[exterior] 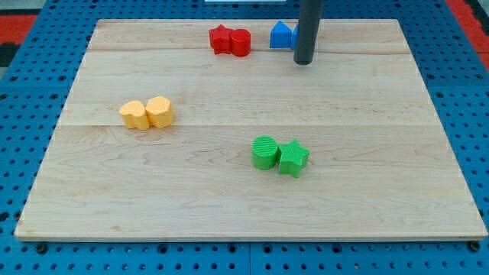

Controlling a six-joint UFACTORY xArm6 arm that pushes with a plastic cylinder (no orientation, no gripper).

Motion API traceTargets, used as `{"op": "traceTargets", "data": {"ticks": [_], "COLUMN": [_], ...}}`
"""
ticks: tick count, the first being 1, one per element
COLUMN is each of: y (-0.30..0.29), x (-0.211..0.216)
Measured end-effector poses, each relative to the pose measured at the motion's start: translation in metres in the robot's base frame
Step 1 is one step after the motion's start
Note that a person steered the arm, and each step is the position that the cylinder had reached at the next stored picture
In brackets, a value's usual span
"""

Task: Move the red star slightly to the top right of the yellow hexagon

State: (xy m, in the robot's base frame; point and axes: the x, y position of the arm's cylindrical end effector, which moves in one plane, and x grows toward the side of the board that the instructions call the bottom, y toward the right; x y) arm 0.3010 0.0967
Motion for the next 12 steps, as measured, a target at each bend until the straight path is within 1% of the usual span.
{"op": "traceTargets", "data": {"ticks": [1, 2, 3, 4, 5, 7, 9, 10, 11, 12], "y": [0.000, 0.025, 0.066, 0.090, 0.076, -0.047, -0.152, -0.186, -0.196, -0.220], "x": [-0.003, -0.038, -0.052, -0.057, -0.083, -0.081, -0.069, -0.051, -0.029, -0.056]}}
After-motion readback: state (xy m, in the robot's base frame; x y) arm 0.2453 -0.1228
